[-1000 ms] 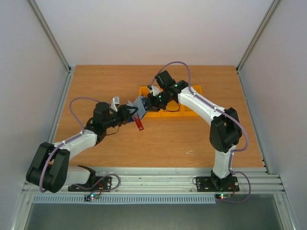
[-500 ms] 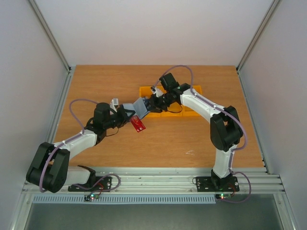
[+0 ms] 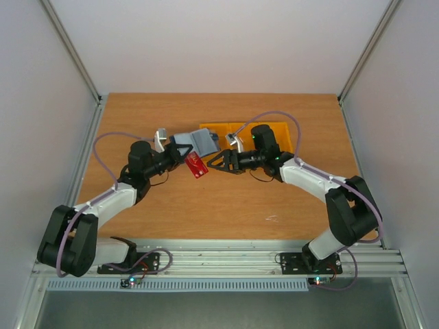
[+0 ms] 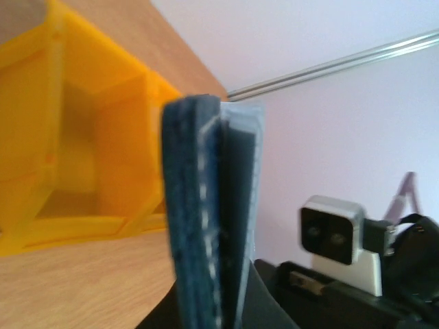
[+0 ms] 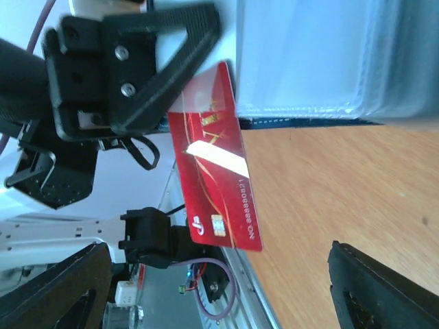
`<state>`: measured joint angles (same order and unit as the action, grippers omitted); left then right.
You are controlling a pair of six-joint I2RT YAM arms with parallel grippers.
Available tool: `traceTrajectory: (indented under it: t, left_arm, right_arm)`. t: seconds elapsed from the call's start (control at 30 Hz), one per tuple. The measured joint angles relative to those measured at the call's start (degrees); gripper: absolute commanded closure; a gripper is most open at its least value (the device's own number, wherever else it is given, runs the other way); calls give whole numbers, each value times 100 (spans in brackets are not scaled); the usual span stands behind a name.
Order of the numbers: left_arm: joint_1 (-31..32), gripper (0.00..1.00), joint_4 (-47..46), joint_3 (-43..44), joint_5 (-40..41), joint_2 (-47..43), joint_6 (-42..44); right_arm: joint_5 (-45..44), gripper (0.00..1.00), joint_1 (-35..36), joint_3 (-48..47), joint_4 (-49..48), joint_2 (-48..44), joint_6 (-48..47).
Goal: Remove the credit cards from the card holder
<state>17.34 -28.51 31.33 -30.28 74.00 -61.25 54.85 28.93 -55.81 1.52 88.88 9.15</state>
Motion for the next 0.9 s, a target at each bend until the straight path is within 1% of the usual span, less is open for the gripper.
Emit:
traceTrajectory:
  t: [0.1, 0.17, 0.33, 0.47, 0.5, 0.53, 0.63, 0.7, 0.73, 0.83, 0.9]
  left_arm:
    - [0, 100, -190, 136, -118, -87, 0]
    - [0, 100, -321, 186, -190, -153, 0]
    - [0, 100, -505, 192, -367, -247, 0]
    - [-2, 100, -516, 192, -396, -251, 2]
    - [-2, 100, -518, 192, -393, -251, 2]
    - [-2, 100, -516, 192, -396, -251, 2]
    - [-2, 100, -509, 192, -393, -251, 15]
    - [-2, 100, -507, 192, -389, -251, 24]
    - [-2, 100, -507, 192, -389, -254, 24]
    - [-4, 100, -466, 190, -389, -262, 28]
    - [-2, 100, -459, 190, -396, -271, 37]
  right_arm:
    - [63, 22, 181, 219, -1023, 155, 404]
    - [79, 29, 254, 293, -1598, 334, 675]
    - [120, 58, 260, 319, -2531, 726, 1200]
    - [208, 81, 310, 310, -2896, 758, 1436]
    - [232, 86, 328, 304, -2942, 758, 1414]
    - [264, 89, 341, 295, -2966, 758, 1449]
    - [393, 93, 356, 280, -2992, 758, 1464]
    - [481, 98, 354, 269, -3010, 758, 1464]
    - [520, 99, 354, 267, -3018, 756, 1464]
    - [616, 99, 352, 260, -2994, 715, 1436]
    - [621, 99, 352, 258, -2802, 616, 1333]
